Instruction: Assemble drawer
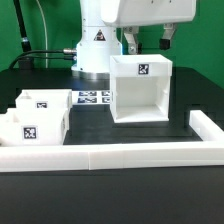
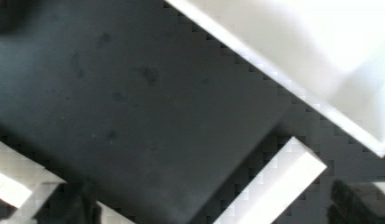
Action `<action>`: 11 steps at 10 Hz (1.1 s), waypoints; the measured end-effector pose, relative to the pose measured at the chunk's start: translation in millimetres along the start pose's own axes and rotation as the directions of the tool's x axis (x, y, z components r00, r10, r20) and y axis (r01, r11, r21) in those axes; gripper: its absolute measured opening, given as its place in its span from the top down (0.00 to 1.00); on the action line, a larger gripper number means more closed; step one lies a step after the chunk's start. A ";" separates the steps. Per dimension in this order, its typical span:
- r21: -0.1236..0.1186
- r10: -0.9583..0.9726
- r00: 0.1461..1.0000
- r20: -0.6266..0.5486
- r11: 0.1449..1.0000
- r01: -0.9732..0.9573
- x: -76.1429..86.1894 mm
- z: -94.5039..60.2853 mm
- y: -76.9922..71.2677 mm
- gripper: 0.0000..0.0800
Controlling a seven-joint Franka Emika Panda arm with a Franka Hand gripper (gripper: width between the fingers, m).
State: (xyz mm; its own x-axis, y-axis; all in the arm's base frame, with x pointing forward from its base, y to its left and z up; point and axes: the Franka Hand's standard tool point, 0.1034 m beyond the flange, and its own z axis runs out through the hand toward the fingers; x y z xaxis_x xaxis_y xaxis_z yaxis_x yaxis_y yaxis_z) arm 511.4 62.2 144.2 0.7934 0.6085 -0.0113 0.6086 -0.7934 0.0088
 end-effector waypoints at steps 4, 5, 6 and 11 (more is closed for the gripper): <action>-0.022 0.243 0.969 -0.038 0.969 -0.244 -19.2 -3.5 -20.4 0.19; -0.018 0.311 0.950 -0.029 0.950 -0.311 -22.1 -1.3 -33.3 0.19; -0.017 0.374 0.927 -0.025 0.927 -0.375 -22.6 -1.0 -43.7 0.19; 0.030 0.450 0.893 -0.014 0.893 -0.449 -23.8 3.0 -54.2 0.19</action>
Offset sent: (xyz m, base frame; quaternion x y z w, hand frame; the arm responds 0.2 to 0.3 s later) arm -0.0552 0.0101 0.0043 -0.0504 0.0115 0.2265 0.9726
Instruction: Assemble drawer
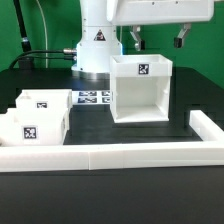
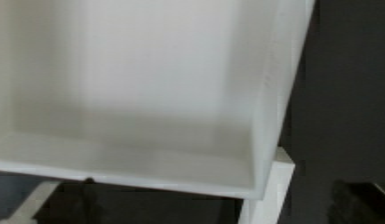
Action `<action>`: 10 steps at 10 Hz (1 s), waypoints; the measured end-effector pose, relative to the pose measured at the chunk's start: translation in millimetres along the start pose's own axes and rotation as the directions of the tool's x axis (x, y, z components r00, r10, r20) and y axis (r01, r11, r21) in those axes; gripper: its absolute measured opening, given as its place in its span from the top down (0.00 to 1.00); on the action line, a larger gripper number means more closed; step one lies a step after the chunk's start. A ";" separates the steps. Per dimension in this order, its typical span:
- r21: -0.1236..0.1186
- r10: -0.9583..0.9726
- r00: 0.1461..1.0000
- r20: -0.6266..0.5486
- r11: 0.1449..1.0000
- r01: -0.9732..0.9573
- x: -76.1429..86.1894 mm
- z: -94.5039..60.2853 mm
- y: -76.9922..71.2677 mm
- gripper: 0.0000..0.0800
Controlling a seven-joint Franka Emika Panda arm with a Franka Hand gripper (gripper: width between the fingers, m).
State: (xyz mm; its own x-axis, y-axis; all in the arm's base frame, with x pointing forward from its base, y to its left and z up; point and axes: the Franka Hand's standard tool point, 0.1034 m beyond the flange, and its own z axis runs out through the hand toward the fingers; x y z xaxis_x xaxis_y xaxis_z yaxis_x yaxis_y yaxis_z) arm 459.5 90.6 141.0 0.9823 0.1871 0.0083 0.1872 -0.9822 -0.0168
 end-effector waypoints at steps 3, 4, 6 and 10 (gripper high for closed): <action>0.042 0.082 0.997 0.004 0.996 -0.082 -13.4 10.0 -7.5 0.19; 0.051 0.102 0.995 0.004 0.993 -0.103 -21.4 16.5 -14.9 0.19; 0.069 0.130 0.991 0.011 0.989 -0.131 -35.0 29.6 -22.5 0.19; 0.063 0.136 0.990 0.025 0.989 -0.137 -42.0 41.1 -30.1 0.19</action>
Offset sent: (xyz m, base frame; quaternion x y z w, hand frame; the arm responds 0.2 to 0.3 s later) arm -0.0394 0.0253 -0.0186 0.0452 0.0185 0.1059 0.9932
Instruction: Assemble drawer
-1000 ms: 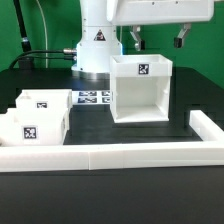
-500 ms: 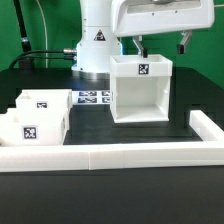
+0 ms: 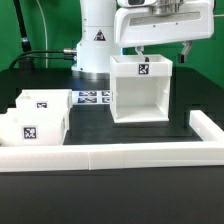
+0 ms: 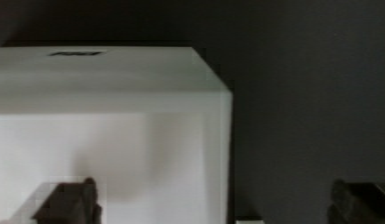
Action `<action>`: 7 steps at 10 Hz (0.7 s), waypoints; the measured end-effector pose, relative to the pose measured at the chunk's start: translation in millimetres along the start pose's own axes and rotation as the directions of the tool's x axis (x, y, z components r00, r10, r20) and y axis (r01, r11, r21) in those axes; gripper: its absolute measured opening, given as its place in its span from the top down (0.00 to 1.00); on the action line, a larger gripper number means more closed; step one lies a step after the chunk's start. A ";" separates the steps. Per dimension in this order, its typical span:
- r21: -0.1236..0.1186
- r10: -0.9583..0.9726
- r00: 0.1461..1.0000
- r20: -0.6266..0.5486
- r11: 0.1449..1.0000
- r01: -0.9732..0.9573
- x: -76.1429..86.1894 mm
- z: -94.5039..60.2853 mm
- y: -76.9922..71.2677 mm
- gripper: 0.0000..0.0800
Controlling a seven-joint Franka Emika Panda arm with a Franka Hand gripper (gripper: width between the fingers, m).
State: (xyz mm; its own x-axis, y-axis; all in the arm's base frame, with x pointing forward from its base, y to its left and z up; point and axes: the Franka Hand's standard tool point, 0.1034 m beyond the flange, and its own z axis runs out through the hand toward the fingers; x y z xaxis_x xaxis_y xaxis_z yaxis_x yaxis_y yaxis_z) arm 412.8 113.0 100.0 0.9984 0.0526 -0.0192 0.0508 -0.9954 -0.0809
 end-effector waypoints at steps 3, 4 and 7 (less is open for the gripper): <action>0.000 0.000 1.000 0.000 1.000 0.000 0.1 -0.1 0.2 0.51; 0.000 0.000 1.000 0.000 1.000 0.000 0.1 -0.1 0.2 0.74; 0.000 0.001 1.000 -0.002 1.000 -0.001 0.5 -0.6 0.4 0.95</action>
Offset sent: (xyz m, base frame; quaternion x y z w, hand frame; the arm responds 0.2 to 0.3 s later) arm 0.0000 0.0000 0.0000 0.0000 0.0000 0.0000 1.0000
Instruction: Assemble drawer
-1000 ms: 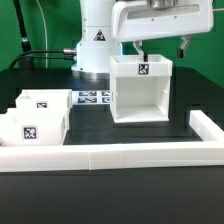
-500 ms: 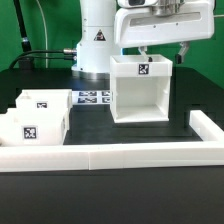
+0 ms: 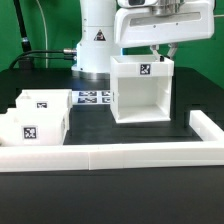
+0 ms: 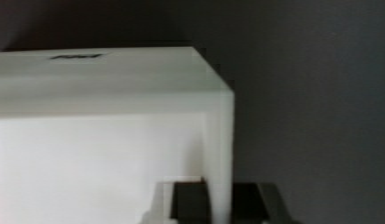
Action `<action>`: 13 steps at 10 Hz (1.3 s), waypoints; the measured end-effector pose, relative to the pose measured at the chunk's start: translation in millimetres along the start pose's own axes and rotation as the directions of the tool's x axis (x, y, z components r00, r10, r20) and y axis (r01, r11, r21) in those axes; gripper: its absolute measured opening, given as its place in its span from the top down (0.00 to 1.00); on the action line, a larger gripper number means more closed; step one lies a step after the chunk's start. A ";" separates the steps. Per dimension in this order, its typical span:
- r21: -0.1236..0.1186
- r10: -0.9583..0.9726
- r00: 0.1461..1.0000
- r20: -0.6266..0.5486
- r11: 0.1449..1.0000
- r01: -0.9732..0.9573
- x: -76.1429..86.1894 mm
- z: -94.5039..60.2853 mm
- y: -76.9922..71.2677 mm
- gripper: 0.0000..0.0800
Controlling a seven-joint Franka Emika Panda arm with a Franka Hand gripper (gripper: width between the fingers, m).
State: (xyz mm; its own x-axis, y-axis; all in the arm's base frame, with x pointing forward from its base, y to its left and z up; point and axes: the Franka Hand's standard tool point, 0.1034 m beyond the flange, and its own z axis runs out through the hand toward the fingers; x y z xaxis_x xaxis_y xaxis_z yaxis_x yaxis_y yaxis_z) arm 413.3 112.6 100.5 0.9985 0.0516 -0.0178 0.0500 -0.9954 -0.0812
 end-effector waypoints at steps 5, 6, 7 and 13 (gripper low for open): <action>0.001 -0.012 1.000 -0.002 1.000 0.012 2.3 -0.2 1.3 0.95; 0.006 -0.039 0.999 -0.011 0.999 0.039 14.5 -0.8 6.8 0.95; 0.010 -0.053 0.998 -0.025 0.999 0.053 31.3 -2.4 12.6 0.95; 0.023 -0.108 0.991 -0.081 0.994 0.110 110.1 -7.3 32.1 0.95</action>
Offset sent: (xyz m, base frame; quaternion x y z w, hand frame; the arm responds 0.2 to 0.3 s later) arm 0.0000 0.0000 0.0000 0.0000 0.0000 0.0000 1.0000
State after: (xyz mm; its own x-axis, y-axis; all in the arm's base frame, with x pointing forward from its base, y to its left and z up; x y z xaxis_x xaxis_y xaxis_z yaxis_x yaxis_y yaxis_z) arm 525.0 85.8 103.3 0.9858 0.1519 0.0714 0.1589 -0.9816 -0.1056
